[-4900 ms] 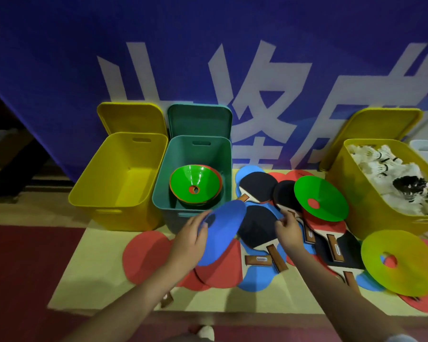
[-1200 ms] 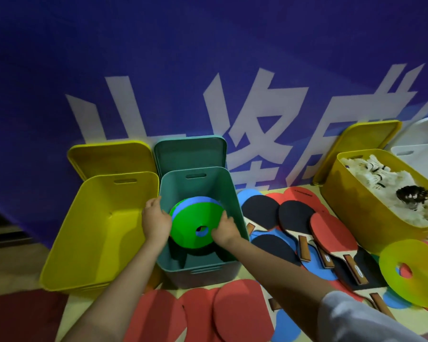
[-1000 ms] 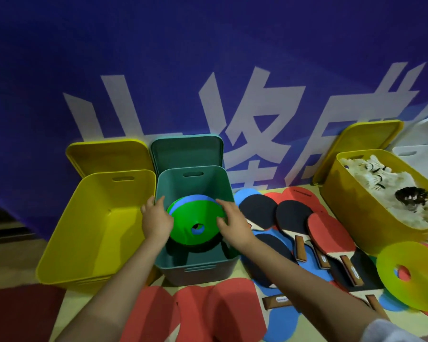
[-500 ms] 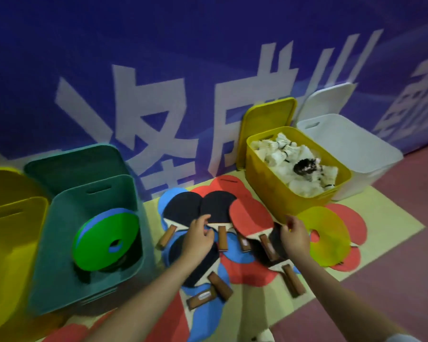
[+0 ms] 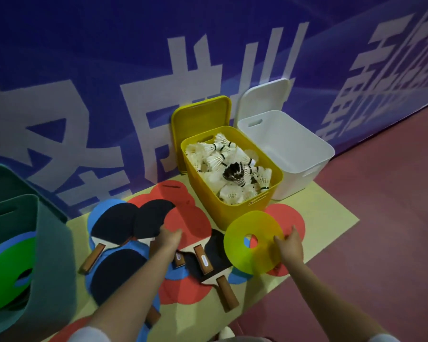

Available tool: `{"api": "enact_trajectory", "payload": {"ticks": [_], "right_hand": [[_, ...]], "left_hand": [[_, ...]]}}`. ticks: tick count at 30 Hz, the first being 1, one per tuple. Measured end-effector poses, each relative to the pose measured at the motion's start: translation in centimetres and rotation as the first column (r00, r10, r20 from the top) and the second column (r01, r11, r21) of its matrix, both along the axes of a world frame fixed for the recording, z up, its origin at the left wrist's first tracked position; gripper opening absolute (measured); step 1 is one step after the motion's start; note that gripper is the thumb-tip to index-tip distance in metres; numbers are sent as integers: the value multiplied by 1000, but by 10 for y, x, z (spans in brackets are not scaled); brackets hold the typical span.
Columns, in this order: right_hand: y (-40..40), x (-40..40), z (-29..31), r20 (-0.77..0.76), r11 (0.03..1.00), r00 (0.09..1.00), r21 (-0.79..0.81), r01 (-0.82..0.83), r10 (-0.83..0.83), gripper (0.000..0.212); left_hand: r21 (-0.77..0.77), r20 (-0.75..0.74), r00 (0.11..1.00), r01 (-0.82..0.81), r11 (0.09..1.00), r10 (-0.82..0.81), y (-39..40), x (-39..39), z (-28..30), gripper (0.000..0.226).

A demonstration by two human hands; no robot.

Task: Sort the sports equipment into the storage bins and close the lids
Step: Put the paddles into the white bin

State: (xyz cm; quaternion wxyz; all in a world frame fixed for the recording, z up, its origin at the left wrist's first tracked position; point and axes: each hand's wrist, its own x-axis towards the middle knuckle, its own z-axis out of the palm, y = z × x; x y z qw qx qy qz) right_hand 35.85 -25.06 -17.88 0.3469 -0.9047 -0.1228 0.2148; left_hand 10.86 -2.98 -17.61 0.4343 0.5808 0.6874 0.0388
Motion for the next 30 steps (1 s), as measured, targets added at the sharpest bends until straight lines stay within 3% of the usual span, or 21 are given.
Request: {"api": "enact_trajectory", "payload": {"ticks": [4, 6, 10, 14, 18, 26, 30], "right_hand": [[-5, 10, -1, -32, 991, 992, -53, -123, 122, 46], [-6, 7, -1, -28, 978, 978, -34, -207, 206, 34], [-7, -9, 12, 28, 971, 973, 59, -231, 229, 39], [-8, -34, 30, 70, 915, 946, 241, -323, 316, 51], [8, -55, 46, 32, 870, 936, 360, -338, 350, 45], [91, -138, 72, -123, 776, 856, 502, -382, 501, 43], [155, -213, 89, -105, 707, 811, 563, -428, 575, 43]], "left_hand": [[9, -70, 997, -38, 999, 39, -6, 7, 7, 71], [20, -6, 996, -94, 995, 94, 1, 7, -1, 71], [-51, 278, 940, -190, 981, 196, 10, 5, -13, 66], [63, 344, 934, -124, 990, 95, 3, 2, 20, 49], [72, 468, 865, -244, 967, 183, 12, -31, 38, 40], [285, 650, 720, -527, 801, 242, 35, -168, 109, 33], [420, 614, 738, -607, 675, 281, 34, -258, 147, 35]]}}
